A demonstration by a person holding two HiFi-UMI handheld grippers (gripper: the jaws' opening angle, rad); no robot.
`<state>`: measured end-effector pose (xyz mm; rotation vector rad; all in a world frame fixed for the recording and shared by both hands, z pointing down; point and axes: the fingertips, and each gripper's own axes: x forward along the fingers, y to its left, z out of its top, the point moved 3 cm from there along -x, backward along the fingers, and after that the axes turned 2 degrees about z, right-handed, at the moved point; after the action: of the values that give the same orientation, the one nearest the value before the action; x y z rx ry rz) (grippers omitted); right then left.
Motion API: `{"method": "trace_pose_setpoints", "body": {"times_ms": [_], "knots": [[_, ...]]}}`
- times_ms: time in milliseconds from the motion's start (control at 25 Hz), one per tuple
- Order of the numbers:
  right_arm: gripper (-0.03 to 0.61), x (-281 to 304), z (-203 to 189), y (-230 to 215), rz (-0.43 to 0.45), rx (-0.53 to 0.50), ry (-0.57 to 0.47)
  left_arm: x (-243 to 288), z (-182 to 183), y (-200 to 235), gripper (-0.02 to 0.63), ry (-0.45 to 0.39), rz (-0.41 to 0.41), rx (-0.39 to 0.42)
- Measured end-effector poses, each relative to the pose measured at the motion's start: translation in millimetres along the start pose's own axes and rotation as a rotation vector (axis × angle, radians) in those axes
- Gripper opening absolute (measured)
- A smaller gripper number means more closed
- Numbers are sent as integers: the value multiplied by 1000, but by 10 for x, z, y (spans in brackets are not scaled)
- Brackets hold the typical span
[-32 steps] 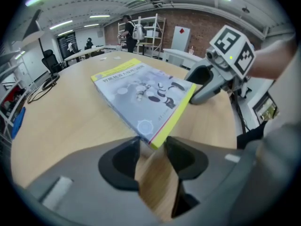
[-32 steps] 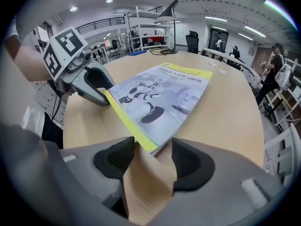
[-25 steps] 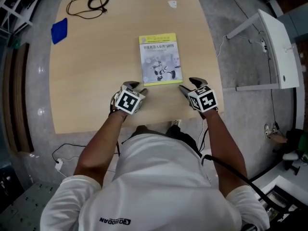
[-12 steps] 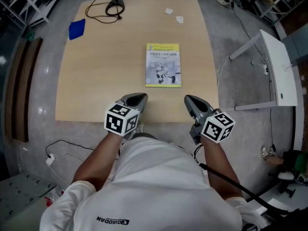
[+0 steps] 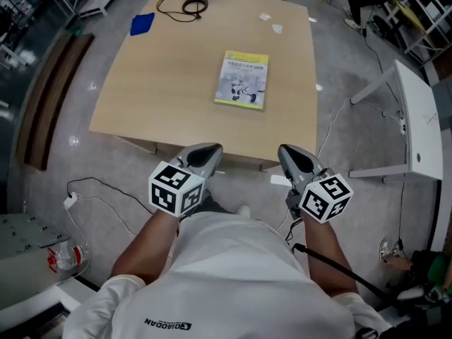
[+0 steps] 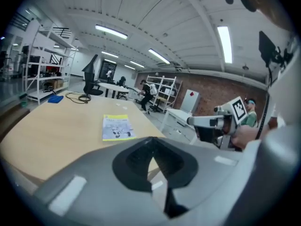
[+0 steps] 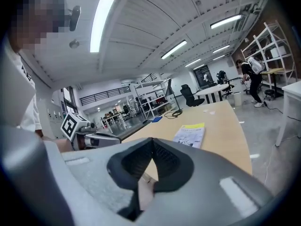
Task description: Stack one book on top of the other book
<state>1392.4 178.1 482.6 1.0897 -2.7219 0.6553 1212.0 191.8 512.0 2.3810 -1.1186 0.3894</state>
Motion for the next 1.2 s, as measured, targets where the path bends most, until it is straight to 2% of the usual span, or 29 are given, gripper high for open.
{"method": "trace_pose_setpoints", "body": {"times_ms": [280,440,520,760,1200], "knots": [[2,-250,-165,171,35,-4,7,-226,-147,-171,5,21,55,10],[2,-297,-213,255,11,28,-3,-240,-87,-104,5,6,8,-108],[2,-282,-231,285,-16,45,-5,-248,-64,-76,5,9,-22,-132],[2,-94,-323,486,-65,37,8,-320,-139,69,5,49,-40,-28],[2,20,-357,665,-135,27,16,-418,-150,279,5,42,-68,-10]]}}
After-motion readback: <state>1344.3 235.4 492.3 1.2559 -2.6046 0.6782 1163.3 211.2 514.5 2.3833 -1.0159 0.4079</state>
